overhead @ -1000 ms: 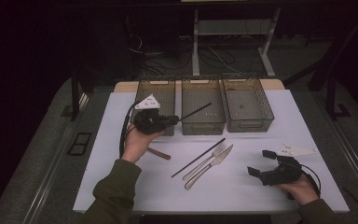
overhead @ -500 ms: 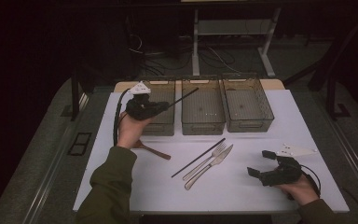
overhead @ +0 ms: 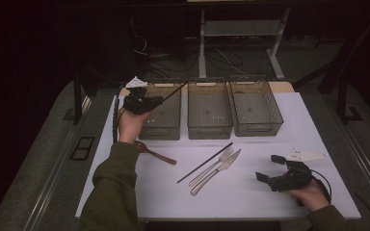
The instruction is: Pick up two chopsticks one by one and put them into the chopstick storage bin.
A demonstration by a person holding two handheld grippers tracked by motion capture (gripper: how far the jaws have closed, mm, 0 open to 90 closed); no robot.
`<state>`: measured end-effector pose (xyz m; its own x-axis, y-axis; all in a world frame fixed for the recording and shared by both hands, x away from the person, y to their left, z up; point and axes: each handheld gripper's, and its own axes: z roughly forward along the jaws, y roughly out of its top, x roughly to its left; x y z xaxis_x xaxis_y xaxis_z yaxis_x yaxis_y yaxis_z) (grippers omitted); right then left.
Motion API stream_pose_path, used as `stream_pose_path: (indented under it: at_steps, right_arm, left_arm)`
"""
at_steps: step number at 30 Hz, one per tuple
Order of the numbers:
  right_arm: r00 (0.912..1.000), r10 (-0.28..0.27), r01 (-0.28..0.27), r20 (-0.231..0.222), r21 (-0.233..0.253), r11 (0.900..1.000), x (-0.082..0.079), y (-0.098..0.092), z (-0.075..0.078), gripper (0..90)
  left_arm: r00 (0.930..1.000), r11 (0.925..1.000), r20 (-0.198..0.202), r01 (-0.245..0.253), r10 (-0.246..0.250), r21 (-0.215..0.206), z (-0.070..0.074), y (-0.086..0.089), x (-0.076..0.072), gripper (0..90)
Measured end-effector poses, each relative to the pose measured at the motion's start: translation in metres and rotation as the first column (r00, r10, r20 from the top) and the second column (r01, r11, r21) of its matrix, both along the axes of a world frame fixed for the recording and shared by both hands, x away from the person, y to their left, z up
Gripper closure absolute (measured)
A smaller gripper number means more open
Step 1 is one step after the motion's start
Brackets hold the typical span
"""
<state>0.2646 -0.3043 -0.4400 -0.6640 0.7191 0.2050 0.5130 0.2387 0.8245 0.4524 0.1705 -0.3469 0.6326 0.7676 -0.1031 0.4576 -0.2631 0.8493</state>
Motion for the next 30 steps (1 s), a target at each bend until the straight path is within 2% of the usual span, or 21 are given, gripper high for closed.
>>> stream_pose_path:
  at_steps: [4, 9, 17, 25, 30]
  right_arm:
    - [1.0, 0.0, 0.0, 0.0, 0.001, 1.0, 0.0, 0.0, 0.0, 2.4]
    - [1.0, 0.0, 0.0, -0.003, 0.002, 1.0, 0.0, 0.0, 0.0, 2.4]
    - [1.0, 0.002, -0.002, 0.0, 0.002, 1.0, 0.0, 0.0, 0.0, 2.4]
    - [1.0, 0.003, -0.003, -0.002, 0.005, 1.0, 0.0, -0.001, 0.001, 2.4]
    - [1.0, 0.001, -0.001, -0.001, 0.008, 1.0, -0.001, -0.002, 0.001, 2.4]
  left_arm:
    - [0.9987, 0.9987, -0.014, -0.048, 0.048, 0.018, -0.005, 0.005, 0.007, 85.7]
    - [0.9938, 0.9943, -0.032, -0.106, 0.106, 0.012, -0.01, 0.009, 0.016, 85.7]
    - [0.9893, 0.9896, -0.049, -0.135, 0.137, 0.052, -0.014, 0.007, 0.028, 85.6]
    - [0.9832, 0.9822, -0.096, -0.144, 0.155, 0.121, -0.025, -0.001, 0.037, 85.6]
    - [0.9808, 0.9803, -0.118, -0.138, 0.155, 0.141, -0.03, -0.004, 0.039, 85.5]
